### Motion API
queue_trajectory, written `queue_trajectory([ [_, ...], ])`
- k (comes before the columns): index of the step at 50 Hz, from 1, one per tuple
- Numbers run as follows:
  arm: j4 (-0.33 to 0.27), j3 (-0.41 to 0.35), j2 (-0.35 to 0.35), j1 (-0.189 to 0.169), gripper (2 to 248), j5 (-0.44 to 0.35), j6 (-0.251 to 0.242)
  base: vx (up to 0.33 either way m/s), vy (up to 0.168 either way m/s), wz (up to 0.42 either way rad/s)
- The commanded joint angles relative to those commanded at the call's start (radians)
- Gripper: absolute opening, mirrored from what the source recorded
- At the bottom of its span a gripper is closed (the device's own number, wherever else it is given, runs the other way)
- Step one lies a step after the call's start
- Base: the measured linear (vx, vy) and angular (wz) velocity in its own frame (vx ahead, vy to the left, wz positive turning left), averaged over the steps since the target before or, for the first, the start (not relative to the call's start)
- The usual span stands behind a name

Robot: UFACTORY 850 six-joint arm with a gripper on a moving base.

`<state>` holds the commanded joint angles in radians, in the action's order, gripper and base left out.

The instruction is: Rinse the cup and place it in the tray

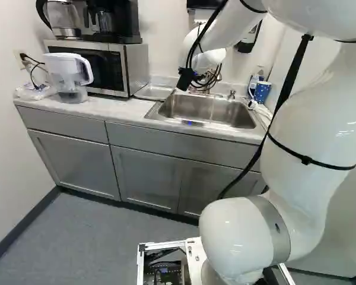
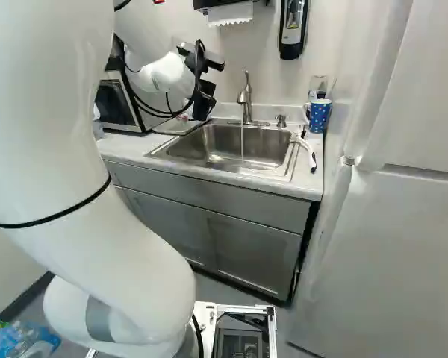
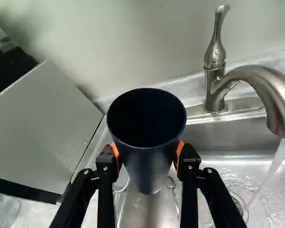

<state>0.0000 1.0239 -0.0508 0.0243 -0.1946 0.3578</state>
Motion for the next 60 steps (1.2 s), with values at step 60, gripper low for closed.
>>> queue_trajectory([
  [60,0.000,0.000,0.000,0.000,124,0.000,-0.379,0.000,0.000,0.000],
])
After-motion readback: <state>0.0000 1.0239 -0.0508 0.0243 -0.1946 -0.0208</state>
